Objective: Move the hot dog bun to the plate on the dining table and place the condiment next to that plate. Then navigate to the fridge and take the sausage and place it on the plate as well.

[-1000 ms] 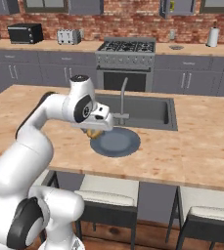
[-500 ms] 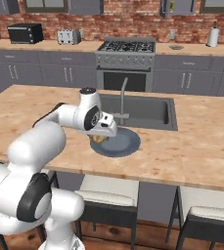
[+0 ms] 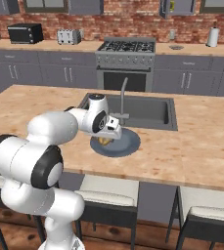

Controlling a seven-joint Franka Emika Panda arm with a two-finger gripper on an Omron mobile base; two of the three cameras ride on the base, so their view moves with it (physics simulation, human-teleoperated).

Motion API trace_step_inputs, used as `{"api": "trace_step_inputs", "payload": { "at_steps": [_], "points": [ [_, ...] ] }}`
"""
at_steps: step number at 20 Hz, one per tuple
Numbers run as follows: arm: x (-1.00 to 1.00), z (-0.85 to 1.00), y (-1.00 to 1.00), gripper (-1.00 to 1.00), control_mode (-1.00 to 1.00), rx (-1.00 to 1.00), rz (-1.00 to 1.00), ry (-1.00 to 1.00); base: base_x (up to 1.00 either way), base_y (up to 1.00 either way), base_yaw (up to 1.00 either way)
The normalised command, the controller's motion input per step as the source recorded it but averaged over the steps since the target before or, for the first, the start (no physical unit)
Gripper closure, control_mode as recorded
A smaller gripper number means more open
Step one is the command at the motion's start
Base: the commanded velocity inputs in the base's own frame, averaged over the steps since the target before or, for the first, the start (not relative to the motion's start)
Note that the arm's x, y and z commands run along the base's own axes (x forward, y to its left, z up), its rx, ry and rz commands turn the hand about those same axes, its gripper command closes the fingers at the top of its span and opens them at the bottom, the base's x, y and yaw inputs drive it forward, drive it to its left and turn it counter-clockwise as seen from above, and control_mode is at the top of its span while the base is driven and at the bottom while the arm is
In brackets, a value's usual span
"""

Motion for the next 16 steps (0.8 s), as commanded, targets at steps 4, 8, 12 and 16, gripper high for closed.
{"api": "trace_step_inputs", "payload": {
  "at_steps": [4,8,12,16],
  "points": [
    [0.58,-0.25,-0.29,1.0,-1.0,0.05,0.0,0.08,0.0,0.0,0.0],
    [0.56,-0.25,-0.25,1.0,-1.0,0.05,0.0,0.07,0.0,0.0,0.0],
    [0.49,-0.28,-0.12,1.0,-1.0,0.03,0.0,0.07,0.0,0.0,0.0],
    [0.44,-0.29,-0.03,1.0,-1.0,0.01,0.0,0.07,0.0,0.0,0.0]
  ]
}}
